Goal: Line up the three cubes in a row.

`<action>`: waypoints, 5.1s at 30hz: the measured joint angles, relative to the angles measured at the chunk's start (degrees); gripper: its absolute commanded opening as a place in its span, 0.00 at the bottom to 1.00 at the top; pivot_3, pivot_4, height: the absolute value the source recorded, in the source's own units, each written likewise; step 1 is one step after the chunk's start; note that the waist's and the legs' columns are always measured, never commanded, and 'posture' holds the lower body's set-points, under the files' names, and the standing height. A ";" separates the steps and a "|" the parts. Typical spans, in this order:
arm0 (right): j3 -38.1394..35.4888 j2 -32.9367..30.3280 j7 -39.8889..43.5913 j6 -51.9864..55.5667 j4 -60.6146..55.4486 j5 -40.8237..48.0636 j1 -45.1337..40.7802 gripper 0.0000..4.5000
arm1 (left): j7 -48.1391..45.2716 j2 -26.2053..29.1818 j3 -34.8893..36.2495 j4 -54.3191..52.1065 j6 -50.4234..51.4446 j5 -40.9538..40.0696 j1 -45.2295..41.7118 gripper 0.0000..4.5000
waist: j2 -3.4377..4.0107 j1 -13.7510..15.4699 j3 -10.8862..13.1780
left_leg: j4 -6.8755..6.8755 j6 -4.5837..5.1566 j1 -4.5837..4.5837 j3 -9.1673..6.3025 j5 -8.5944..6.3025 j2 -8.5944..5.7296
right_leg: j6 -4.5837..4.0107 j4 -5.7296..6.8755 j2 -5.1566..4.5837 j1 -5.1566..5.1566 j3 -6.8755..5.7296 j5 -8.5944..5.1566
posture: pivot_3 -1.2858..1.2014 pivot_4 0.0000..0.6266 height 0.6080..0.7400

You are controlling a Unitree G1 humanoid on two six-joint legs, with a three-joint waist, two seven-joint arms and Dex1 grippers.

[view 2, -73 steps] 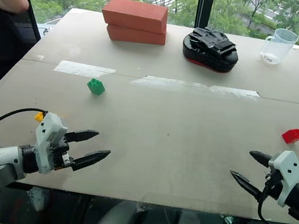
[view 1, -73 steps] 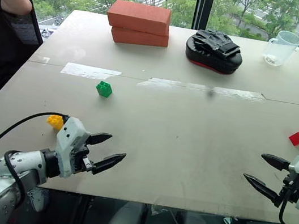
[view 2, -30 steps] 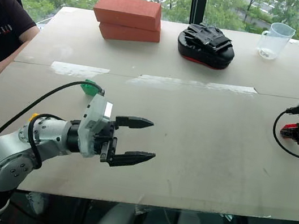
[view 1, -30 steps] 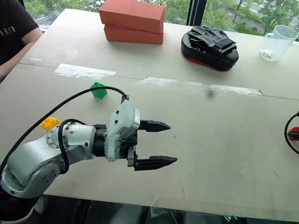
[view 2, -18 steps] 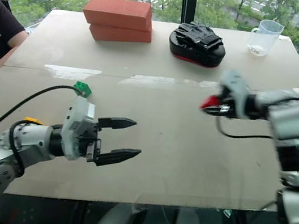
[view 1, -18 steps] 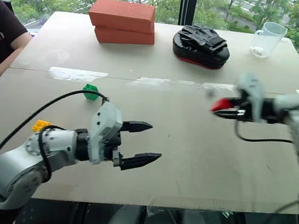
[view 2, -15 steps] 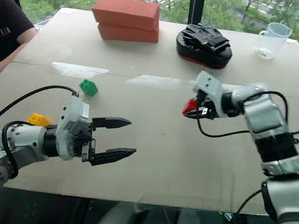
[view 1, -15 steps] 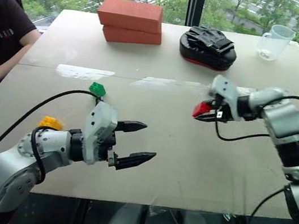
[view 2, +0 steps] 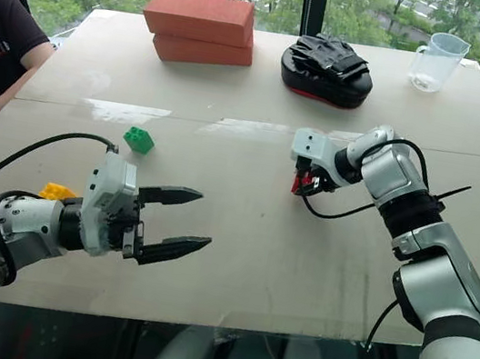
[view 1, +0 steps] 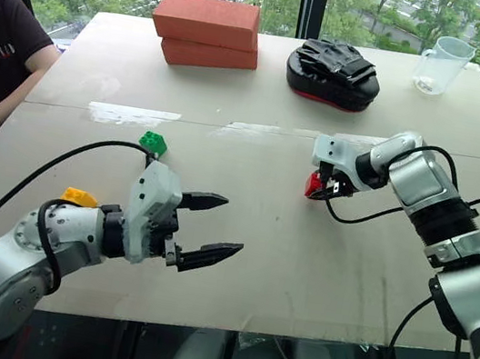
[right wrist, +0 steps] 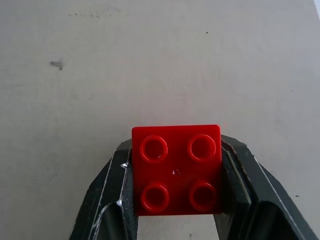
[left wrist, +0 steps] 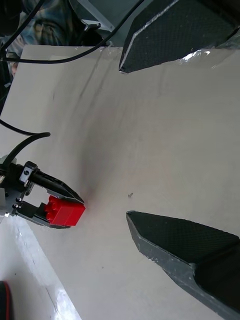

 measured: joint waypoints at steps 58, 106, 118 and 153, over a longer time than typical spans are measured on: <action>-7.36 -0.19 4.77 -5.12 -4.91 1.75 3.67 0.99 | 10.52 -3.36 7.17 4.02 1.56 -0.21 3.13 1.00 | 0.00 0.42 -0.01 | 0.02 -0.02 0.02 0.00 -0.02 0.01 | 0.00 0.01 0.01 0.00 0.02 0.00 | 0.52 0.24 1.00; -45.80 -13.80 -24.34 10.49 -70.23 39.36 60.50 1.00 | -33.04 -14.83 -30.11 72.33 -28.48 37.57 -53.64 0.29 | -0.32 0.74 -0.09 | 0.31 0.00 -0.02 -0.05 -0.02 -0.03 | 0.04 0.22 0.26 0.14 -0.17 0.01 | 0.52 0.24 1.00; -49.36 -14.16 -21.16 3.28 -67.85 38.71 69.06 1.00 | -37.94 -19.29 -31.15 89.75 -40.27 43.97 -60.26 0.29 | -0.37 0.43 -0.07 | 0.47 0.05 -0.02 0.02 -0.04 -0.04 | 0.12 0.24 0.28 0.16 -0.09 0.03 | 0.52 0.24 1.00; -47.36 -15.88 -22.07 2.72 -66.71 40.27 65.93 1.00 | -37.53 -13.35 -19.00 77.17 -30.11 41.45 -53.10 0.99 | -0.38 -0.39 -0.02 | 1.02 0.26 -0.02 -0.14 -0.19 0.00 | 0.31 0.24 0.29 0.48 -0.16 0.13 | 0.52 0.24 1.00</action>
